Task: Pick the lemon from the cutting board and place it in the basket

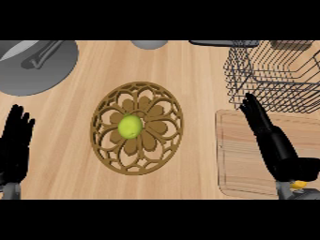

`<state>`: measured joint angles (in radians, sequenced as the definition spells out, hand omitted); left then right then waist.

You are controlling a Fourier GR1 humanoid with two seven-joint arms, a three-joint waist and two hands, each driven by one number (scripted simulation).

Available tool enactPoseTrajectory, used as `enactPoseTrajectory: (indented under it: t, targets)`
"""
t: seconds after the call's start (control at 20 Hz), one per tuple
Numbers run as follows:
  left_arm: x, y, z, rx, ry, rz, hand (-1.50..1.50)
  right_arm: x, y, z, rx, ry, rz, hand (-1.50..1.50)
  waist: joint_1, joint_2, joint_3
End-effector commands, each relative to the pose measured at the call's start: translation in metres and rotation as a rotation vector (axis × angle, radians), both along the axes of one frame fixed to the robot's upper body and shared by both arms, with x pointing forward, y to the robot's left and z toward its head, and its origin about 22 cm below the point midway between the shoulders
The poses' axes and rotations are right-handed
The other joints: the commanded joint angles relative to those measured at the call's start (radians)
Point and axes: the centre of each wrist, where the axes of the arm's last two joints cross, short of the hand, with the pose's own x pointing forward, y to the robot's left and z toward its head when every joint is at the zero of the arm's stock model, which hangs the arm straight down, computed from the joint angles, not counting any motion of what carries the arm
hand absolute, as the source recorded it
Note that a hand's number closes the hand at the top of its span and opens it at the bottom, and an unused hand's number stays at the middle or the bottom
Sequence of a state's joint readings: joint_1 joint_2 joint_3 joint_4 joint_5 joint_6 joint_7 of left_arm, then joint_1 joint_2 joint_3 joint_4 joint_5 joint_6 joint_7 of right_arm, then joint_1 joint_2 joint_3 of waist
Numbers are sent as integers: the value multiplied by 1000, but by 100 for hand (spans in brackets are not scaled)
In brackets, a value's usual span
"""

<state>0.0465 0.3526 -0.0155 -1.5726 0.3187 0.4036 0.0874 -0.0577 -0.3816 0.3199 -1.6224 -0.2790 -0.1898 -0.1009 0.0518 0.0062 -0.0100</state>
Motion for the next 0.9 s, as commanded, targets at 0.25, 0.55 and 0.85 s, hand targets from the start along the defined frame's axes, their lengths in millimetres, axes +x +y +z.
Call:
enactPoseTrajectory:
  t: [0.25,0.55,0.85]
  targets:
    - [-25,-23,-55,-9,355,-242,0,29,21,70,251,-199,684,150,-38,17,14]
    - [-50,-15,-77,-6,444,-288,0,-31,24,43,51,-232,1003,-150,-72,-10,10]
    - [-50,-3,-64,11,454,-261,0,-14,-33,112,-457,-408,703,-150,-85,-20,9]
